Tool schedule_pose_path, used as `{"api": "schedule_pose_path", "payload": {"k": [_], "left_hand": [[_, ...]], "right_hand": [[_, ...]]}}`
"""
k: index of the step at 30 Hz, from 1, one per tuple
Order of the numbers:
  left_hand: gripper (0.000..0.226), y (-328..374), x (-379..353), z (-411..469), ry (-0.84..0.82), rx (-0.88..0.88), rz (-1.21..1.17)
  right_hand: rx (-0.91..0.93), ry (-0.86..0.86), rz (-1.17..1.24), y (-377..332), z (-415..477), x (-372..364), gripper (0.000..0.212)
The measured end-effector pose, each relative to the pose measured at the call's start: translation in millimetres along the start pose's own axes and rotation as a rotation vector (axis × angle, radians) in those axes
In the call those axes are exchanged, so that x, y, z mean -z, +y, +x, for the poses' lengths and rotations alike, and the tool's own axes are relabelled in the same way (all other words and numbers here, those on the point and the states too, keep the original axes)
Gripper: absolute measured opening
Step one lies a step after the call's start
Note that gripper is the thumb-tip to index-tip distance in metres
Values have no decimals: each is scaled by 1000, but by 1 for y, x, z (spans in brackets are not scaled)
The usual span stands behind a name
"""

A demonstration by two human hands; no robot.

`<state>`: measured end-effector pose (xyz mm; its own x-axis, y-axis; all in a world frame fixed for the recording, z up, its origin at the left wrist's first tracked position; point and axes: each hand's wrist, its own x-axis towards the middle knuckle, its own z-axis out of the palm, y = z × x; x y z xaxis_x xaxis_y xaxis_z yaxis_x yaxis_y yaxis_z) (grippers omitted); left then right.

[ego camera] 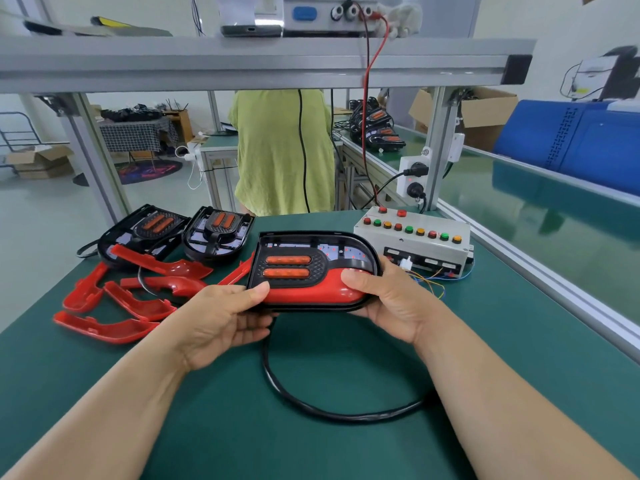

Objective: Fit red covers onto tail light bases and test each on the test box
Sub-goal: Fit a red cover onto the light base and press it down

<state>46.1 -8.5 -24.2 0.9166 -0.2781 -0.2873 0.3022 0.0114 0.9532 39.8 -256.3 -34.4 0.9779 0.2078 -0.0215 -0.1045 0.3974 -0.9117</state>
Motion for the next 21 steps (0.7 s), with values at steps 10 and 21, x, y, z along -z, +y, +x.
{"api": "schedule_pose_path", "payload": {"k": [10, 21], "left_hand": [[42, 1, 8, 0, -98, -21, 24], [39, 1, 4, -4, -146, 27, 112]], "right_hand": [[33, -35, -45, -4, 2, 9, 64], [1, -9, 7, -6, 1, 14, 33]]}}
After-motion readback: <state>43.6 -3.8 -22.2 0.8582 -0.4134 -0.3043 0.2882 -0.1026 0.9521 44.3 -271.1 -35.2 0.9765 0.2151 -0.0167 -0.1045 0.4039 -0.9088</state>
